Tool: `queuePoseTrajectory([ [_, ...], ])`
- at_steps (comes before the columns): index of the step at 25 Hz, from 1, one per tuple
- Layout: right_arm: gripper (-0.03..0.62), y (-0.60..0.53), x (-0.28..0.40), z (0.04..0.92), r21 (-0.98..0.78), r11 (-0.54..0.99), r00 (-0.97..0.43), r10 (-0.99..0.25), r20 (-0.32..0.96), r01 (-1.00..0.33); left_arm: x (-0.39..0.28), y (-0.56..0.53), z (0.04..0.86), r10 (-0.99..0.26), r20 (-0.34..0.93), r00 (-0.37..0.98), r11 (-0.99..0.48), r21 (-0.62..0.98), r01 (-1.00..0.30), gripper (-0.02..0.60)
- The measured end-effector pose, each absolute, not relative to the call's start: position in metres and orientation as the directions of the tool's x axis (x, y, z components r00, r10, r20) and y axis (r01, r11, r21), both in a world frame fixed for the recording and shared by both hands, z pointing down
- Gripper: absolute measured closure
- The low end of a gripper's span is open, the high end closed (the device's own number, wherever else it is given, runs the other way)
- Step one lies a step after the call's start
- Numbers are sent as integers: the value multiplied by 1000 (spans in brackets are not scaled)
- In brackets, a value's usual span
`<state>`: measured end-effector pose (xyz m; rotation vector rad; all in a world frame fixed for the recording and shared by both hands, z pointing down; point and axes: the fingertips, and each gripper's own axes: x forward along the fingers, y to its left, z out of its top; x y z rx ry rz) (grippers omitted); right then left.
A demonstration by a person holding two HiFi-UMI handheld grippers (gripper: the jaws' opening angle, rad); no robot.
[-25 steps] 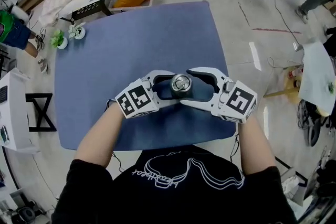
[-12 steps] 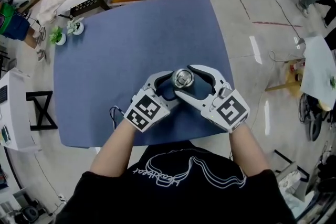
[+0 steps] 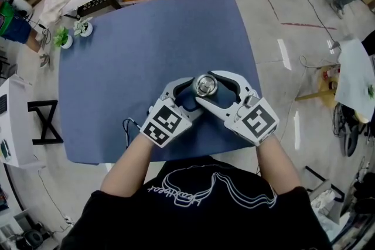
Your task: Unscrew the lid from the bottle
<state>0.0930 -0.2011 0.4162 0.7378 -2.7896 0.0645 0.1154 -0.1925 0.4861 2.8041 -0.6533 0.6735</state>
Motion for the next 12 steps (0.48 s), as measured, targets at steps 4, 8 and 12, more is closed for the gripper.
queuePoseTrajectory([
  [4,329,-200,94,418,5,907,-868,-404,289,-420,117,-192,487,-342,474,812,-906,64,-419,262],
  [8,329,-197,92,420,7,946,-890,-307,336,-324,116,-191,488,-287,477,831,-933,56,-355,262],
  [12,329,-198,91,423,10,975,-896,-209,391,-223,115,-193,490,-198,487,851,-965,55,-257,262],
])
